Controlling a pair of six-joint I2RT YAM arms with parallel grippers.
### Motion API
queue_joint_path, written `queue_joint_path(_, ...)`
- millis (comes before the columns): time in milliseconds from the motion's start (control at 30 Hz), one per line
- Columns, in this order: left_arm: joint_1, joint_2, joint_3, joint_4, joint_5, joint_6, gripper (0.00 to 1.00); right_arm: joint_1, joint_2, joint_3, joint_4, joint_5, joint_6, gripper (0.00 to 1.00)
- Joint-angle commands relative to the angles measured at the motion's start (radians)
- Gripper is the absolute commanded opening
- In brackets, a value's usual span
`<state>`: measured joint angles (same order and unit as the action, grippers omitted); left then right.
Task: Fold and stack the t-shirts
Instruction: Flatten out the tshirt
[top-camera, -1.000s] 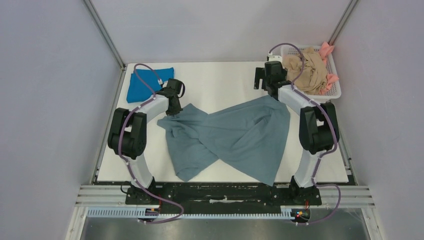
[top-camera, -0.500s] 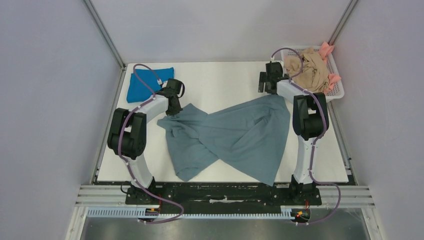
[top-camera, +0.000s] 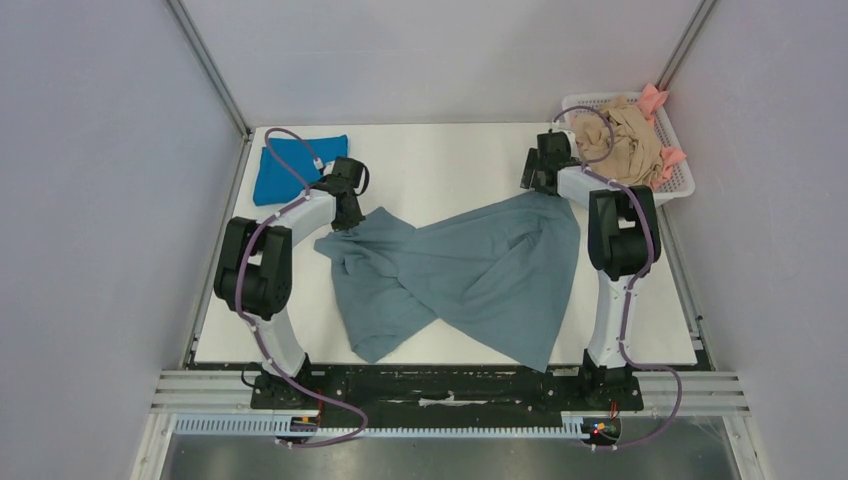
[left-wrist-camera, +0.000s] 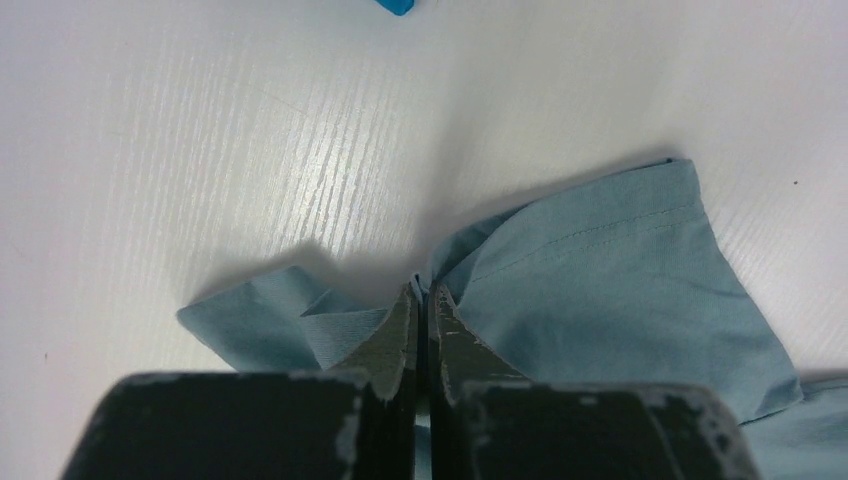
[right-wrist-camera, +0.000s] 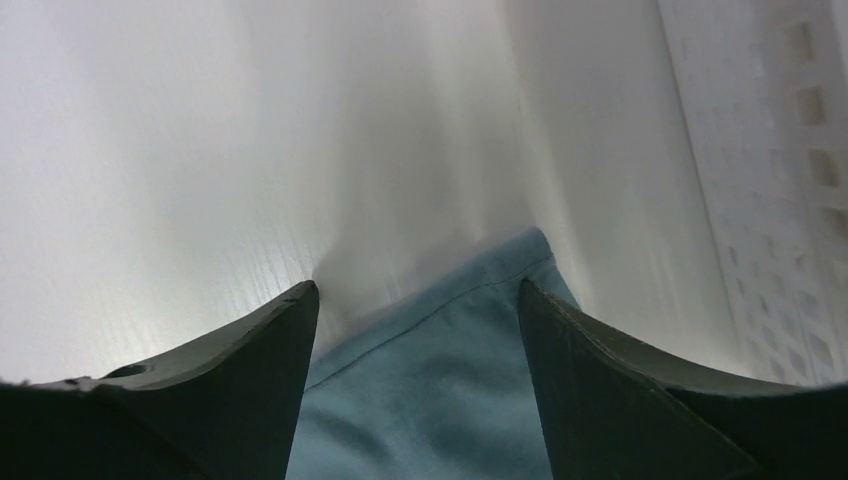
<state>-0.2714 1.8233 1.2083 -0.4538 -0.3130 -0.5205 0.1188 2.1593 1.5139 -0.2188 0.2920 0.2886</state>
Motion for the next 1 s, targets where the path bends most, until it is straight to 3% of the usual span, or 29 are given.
queue_joint_path(0,0.003,-0.049,0.005,0.032,0.003,-0.045,0.02,-0.015,-0.023,-0.169,0.043,-0.101,0.089,0.73)
queue_joint_path(67,0.003,-0.056,0.003,0.037,0.009,-0.046,0.02,-0.015,-0.036,-0.229,0.094,-0.121,0.122,0.65)
queue_joint_path(333,0.004,-0.065,-0.004,0.059,0.011,-0.049,0.02,-0.013,-0.093,-0.365,0.321,-0.183,0.156,0.03)
queue_joint_path(367,0.003,-0.067,-0.002,0.065,0.011,-0.047,0.02,-0.013,-0.101,-0.363,0.337,-0.185,0.144,0.0)
queue_joint_path(633,0.015,-0.153,0.112,0.047,-0.019,-0.029,0.02,-0.006,-0.303,-0.385,0.541,-0.149,-0.038,0.0)
queue_joint_path(967,0.014,-0.509,0.134,0.103,-0.023,0.01,0.02,-0.001,-0.74,-0.548,0.703,-0.12,-0.127,0.0)
